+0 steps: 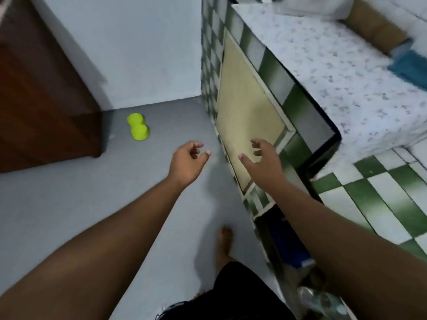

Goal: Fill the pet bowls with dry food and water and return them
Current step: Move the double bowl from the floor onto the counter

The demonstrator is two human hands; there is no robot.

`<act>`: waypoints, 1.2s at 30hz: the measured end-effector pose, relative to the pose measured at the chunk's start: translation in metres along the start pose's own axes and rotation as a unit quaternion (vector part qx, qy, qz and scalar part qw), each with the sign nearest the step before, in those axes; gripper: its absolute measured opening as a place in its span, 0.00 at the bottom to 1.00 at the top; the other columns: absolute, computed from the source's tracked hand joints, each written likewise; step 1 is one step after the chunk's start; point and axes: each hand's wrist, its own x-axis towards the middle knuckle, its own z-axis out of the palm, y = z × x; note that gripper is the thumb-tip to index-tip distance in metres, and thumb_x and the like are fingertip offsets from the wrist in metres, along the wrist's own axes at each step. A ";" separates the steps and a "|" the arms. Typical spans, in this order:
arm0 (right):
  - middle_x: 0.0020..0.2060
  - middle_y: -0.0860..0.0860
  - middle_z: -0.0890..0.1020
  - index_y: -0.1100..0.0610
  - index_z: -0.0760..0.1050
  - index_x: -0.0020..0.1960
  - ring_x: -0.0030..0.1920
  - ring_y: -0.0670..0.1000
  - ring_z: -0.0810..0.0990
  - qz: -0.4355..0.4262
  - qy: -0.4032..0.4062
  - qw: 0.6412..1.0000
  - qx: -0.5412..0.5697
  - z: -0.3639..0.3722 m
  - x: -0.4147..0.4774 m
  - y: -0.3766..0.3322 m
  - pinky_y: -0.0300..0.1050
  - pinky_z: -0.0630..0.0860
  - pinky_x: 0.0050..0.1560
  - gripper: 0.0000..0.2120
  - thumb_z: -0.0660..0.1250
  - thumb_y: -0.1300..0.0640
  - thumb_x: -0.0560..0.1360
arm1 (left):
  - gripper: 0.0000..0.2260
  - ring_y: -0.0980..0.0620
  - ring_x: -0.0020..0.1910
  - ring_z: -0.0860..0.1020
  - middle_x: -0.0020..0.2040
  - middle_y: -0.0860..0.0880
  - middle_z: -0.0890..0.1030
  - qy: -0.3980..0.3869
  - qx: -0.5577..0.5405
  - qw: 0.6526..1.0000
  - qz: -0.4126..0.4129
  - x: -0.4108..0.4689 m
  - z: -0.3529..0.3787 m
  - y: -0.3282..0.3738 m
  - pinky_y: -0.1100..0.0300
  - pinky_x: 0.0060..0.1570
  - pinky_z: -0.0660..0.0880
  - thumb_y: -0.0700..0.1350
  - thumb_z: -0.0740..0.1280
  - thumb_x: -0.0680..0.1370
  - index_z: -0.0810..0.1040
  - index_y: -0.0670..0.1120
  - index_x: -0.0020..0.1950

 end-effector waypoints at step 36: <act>0.53 0.52 0.79 0.58 0.74 0.63 0.46 0.47 0.77 -0.020 -0.286 0.958 -0.028 0.551 0.664 -0.154 0.28 0.71 0.38 0.20 0.72 0.50 0.76 | 0.18 0.47 0.44 0.81 0.48 0.46 0.82 0.263 -0.156 0.877 -0.370 0.572 -0.192 -0.278 0.56 0.43 0.76 0.55 0.74 0.76 0.77 0.50 0.62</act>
